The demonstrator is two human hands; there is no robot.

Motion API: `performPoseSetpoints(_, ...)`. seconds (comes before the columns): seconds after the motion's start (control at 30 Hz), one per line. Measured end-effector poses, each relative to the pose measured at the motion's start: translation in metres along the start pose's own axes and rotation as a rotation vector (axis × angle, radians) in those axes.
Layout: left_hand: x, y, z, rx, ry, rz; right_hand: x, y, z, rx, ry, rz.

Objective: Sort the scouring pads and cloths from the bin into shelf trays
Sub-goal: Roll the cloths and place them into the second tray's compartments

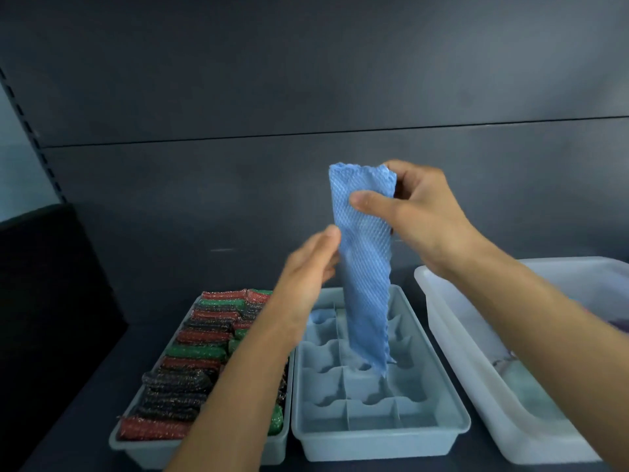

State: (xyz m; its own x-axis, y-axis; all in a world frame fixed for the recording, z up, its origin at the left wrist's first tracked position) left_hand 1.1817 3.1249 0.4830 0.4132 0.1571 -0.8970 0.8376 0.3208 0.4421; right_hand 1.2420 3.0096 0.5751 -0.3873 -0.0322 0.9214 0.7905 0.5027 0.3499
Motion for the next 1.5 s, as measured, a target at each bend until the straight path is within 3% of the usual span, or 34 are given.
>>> performPoseSetpoints(0.07, 0.004, -0.005, 0.015, 0.050, -0.148, -0.019, 0.002, 0.003, 0.001, 0.024, 0.007, 0.000)
performPoseSetpoints(0.23, -0.003, -0.002, 0.019, -0.071, -0.175, 0.050, -0.001, 0.010, -0.004, -0.002, 0.018, 0.026)
performPoseSetpoints(0.37, -0.006, -0.001, 0.018, -0.106, -0.162, 0.081, -0.029, 0.008, 0.002, 0.155, 0.122, 0.277)
performPoseSetpoints(0.43, -0.005, -0.001, 0.017, -0.098, -0.141, 0.077, -0.037, 0.009, -0.003, 0.125, 0.173, 0.324)
performPoseSetpoints(0.63, 0.040, -0.013, 0.031, 0.178, 0.010, -0.174, -0.027, 0.020, -0.012, 0.136, 0.121, 0.254)
performPoseSetpoints(0.73, 0.064, -0.020, 0.032, 0.237, -0.058, -0.394, -0.017, 0.015, -0.011, 0.155, 0.054, 0.149)
performPoseSetpoints(0.87, 0.078, -0.028, 0.036, 0.166, -0.499, -0.652, -0.012, -0.013, -0.002, 0.225, -0.103, -0.064)
performPoseSetpoints(0.97, 0.073, -0.023, 0.035, 0.140, -0.656, -0.656, -0.031, -0.040, 0.019, 0.348, -0.283, -0.250)
performPoseSetpoints(1.07, 0.069, -0.019, 0.035, 0.096, -0.814, -0.677, -0.061, -0.056, 0.028, 0.346, -0.567, -0.498)
performPoseSetpoints(1.3, 0.079, -0.016, 0.029, 0.054, -0.732, -0.665, -0.085, -0.072, 0.037, 0.303, -1.081, -0.846)
performPoseSetpoints(1.37, 0.078, -0.017, 0.028, 0.043, -0.730, -0.645, -0.079, -0.066, 0.030, 0.226, -0.926, -0.766)
performPoseSetpoints(1.5, 0.086, -0.007, 0.006, -0.018, -0.456, -0.495, -0.087, -0.034, 0.001, 0.112, -0.148, -0.091)
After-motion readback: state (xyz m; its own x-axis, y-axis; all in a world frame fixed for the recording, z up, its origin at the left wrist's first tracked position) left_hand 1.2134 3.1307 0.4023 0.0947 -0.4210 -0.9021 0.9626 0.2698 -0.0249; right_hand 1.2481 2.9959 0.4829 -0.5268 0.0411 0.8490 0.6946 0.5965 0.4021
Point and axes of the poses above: each hand's wrist, its own y-axis towards the middle knuckle, its own z-axis out of the palm, x = y × z, the point moved 9 cm from there along y, towards the middle knuckle, and after that the axes turned 10 degrees about z, right-handed, at the moved point
